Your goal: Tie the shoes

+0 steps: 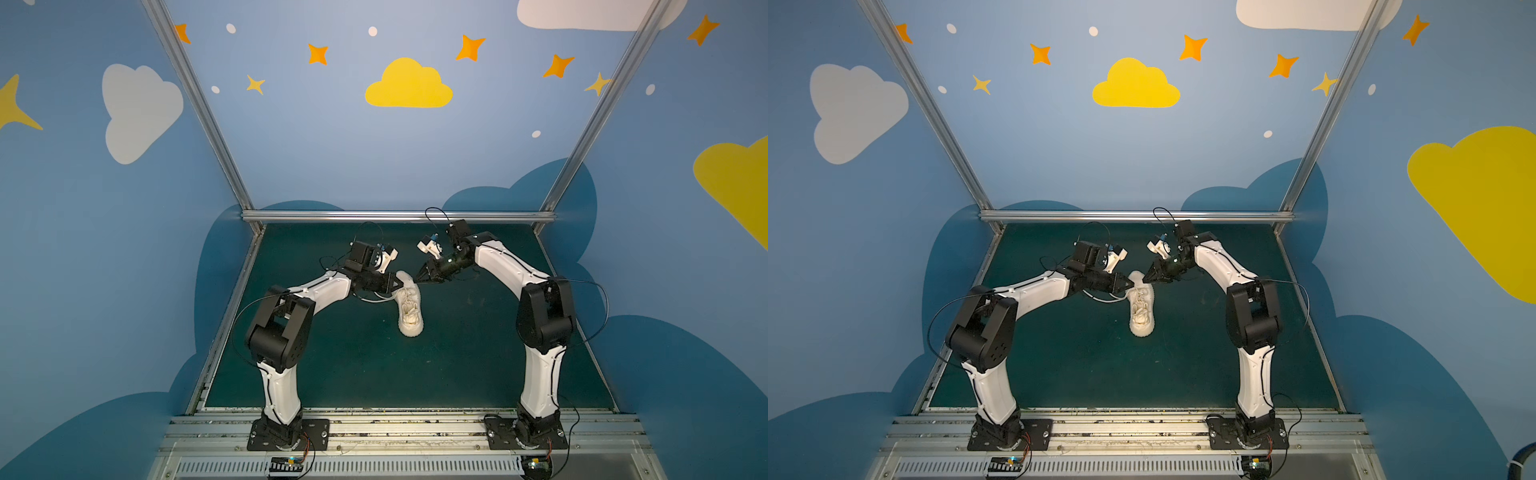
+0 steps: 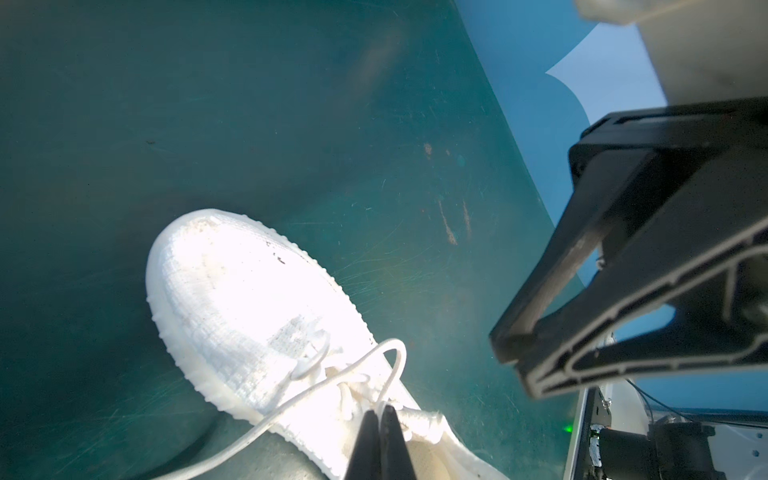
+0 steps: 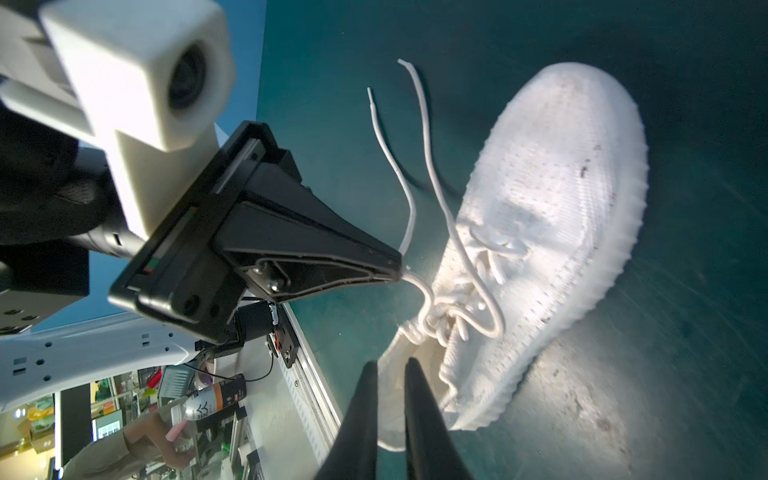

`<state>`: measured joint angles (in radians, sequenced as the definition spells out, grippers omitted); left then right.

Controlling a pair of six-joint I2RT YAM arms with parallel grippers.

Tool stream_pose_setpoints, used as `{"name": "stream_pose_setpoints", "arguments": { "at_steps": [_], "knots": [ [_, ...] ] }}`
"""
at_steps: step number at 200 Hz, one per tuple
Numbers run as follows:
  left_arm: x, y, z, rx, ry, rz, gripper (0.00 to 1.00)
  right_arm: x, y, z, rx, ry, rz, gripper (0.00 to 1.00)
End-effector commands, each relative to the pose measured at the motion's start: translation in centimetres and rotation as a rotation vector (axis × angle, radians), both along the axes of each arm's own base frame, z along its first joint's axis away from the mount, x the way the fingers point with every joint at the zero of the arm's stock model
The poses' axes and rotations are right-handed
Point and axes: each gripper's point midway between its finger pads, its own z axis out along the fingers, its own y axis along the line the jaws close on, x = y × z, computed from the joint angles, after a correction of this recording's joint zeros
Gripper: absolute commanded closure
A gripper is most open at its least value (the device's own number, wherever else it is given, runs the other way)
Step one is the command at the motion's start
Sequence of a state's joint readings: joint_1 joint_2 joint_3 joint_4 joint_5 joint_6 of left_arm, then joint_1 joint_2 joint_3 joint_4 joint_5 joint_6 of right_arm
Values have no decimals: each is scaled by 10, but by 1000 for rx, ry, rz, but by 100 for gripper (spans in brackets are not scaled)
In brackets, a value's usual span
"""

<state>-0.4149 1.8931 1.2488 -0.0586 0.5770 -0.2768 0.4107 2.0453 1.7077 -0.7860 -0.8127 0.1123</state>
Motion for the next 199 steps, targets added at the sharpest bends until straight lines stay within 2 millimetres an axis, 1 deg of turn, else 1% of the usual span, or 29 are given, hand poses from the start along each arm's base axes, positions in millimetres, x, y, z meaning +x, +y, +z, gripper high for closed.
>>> {"name": "stream_pose_setpoints", "arguments": {
  "at_steps": [1,17,33,46,74,103,157,175,193,199],
  "knots": [
    [0,-3,5,-26,3,-13,97,-1,10,-12,31,4,18,83],
    [0,-2,4,-30,6,-14,97,-3,13,-18,35,2,25,83],
    [0,-1,5,-31,0,-11,97,-3,13,-28,-21,-11,26,83],
    [0,1,6,-32,-5,-5,97,-4,14,-34,-54,-33,33,80],
    [0,3,6,-41,-4,4,97,-4,18,-43,-52,-26,32,78],
    [-1,3,7,-44,-5,2,97,-3,22,-49,-31,-21,44,76],
    [0,3,11,-57,-12,4,97,-6,30,-53,49,-17,71,75],
    [0,2,10,-62,-6,0,97,-9,33,-53,71,-6,75,79],
    [-1,3,12,-58,-10,-1,97,-9,33,-53,71,-4,71,88],
    [-2,4,12,-54,-14,0,94,-9,31,-53,70,-6,68,92]
  ]
}}
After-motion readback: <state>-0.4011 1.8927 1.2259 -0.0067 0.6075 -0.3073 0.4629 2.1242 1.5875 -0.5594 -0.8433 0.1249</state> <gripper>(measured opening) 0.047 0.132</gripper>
